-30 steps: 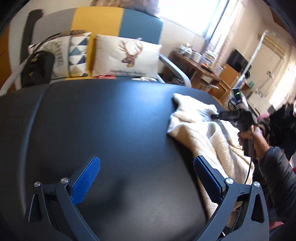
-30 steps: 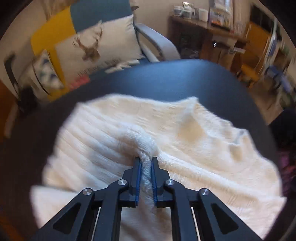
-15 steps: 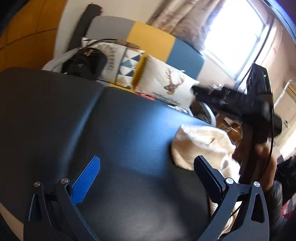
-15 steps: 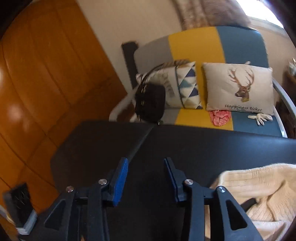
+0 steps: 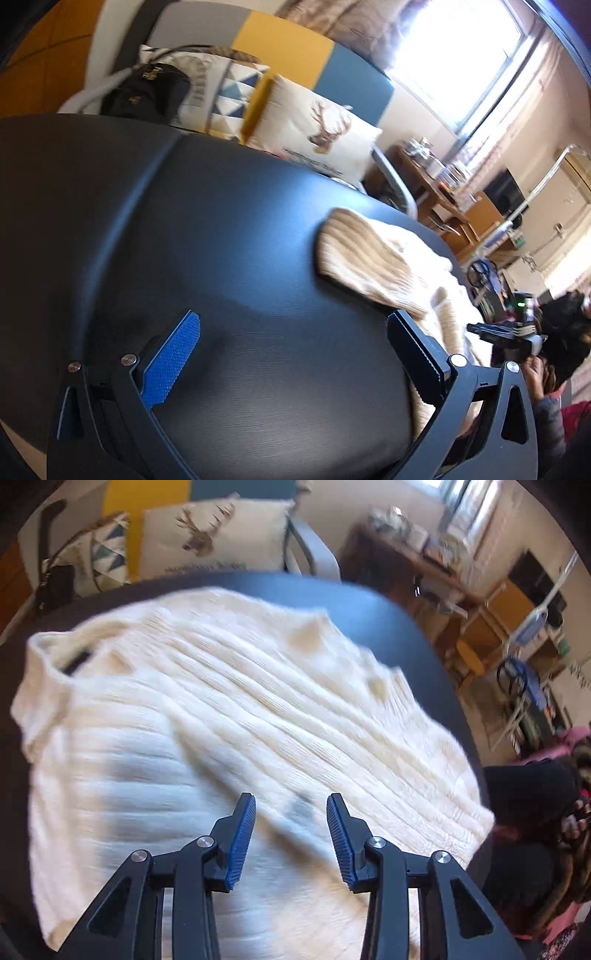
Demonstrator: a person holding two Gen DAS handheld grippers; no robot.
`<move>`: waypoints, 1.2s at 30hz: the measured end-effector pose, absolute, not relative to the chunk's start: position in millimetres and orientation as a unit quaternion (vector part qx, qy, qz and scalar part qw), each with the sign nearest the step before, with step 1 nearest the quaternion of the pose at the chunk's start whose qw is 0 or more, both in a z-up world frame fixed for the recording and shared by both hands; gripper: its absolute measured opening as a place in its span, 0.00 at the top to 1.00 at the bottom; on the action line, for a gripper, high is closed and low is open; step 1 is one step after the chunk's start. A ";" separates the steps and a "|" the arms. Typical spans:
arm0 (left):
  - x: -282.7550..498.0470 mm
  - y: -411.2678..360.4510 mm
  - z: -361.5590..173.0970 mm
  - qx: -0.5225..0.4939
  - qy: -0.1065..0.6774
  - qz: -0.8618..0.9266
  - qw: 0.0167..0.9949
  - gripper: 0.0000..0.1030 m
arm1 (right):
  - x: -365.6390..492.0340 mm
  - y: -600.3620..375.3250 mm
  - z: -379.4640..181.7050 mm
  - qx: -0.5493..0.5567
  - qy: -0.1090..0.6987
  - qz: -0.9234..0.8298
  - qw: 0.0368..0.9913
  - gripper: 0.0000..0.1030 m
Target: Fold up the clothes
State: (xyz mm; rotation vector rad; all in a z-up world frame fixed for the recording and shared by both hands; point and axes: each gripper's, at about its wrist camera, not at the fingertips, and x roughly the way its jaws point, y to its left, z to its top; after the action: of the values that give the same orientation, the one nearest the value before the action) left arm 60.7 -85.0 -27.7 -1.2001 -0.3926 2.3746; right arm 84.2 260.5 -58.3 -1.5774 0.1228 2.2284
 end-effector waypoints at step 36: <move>107.6 -26.8 -24.0 -0.450 -0.095 0.841 0.286 0.00 | 91.5 222.8 -67.5 -0.481 -0.046 0.848 0.220 0.70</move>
State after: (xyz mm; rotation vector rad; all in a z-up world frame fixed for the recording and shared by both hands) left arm 107.6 -26.8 -24.0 -1.2045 -0.2542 2.2474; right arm 91.5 222.8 -67.5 -1.3291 -0.1263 2.3437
